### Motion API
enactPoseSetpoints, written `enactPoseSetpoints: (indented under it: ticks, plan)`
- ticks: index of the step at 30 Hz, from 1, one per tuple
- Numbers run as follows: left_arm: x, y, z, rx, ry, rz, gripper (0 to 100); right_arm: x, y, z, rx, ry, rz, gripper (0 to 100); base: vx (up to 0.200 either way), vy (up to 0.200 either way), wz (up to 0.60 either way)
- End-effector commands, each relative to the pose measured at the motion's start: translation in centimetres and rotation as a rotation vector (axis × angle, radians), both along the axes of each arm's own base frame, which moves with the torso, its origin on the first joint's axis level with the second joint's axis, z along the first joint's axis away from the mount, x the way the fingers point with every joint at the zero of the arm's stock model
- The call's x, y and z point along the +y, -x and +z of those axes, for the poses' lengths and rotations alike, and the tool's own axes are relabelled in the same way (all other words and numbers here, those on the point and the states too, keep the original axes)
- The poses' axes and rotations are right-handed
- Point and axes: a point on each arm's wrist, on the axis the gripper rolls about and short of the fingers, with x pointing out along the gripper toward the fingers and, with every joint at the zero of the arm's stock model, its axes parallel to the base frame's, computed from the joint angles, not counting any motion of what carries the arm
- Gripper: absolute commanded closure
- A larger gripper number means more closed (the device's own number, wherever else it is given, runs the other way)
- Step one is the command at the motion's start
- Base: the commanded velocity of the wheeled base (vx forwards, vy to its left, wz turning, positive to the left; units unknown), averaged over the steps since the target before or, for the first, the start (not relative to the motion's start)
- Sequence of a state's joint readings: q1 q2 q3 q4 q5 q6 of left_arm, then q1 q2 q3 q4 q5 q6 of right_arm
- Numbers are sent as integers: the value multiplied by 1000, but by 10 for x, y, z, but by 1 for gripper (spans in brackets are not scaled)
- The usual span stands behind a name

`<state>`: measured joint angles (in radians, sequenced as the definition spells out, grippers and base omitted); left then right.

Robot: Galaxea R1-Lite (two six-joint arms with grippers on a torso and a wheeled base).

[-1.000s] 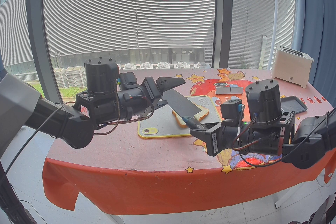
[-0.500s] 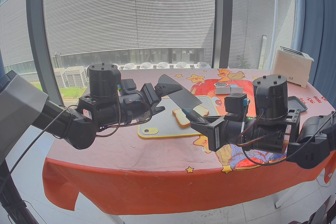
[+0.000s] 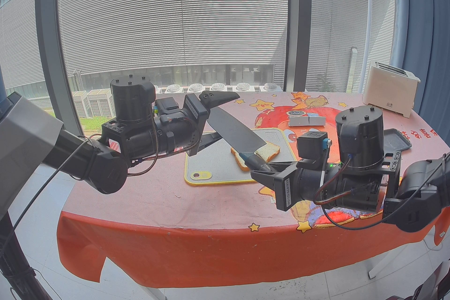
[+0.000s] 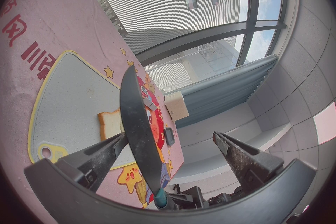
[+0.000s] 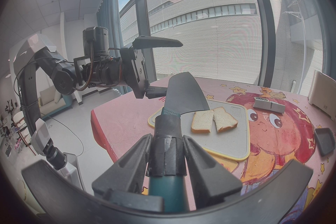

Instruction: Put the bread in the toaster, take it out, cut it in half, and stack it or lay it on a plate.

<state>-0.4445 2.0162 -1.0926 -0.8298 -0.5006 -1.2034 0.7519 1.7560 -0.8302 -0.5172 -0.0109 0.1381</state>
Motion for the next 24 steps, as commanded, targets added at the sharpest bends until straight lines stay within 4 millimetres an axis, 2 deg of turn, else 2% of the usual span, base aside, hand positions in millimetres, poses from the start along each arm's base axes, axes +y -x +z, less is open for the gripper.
enactPoseSetpoints:
  ticks: [1, 5, 6, 24]
  plan:
    - [1, -1, -3, 9, 4, 4, 0, 0, 0, -1, 2, 2, 1, 100, 0, 0, 0]
    - [1, 0, -5, 16, 1, 2, 0, 0, 0, 0, 0, 0, 1, 100, 0, 0, 0]
    - [0, 0, -5, 16, 0, 2, 100, 0, 0, 0, 0, 0, 1, 100, 0, 0, 0]
    - [0, 0, -5, 18, 1, 1, 100, 2, 0, -1, 1, 5, -1, 100, 0, 0, 0]
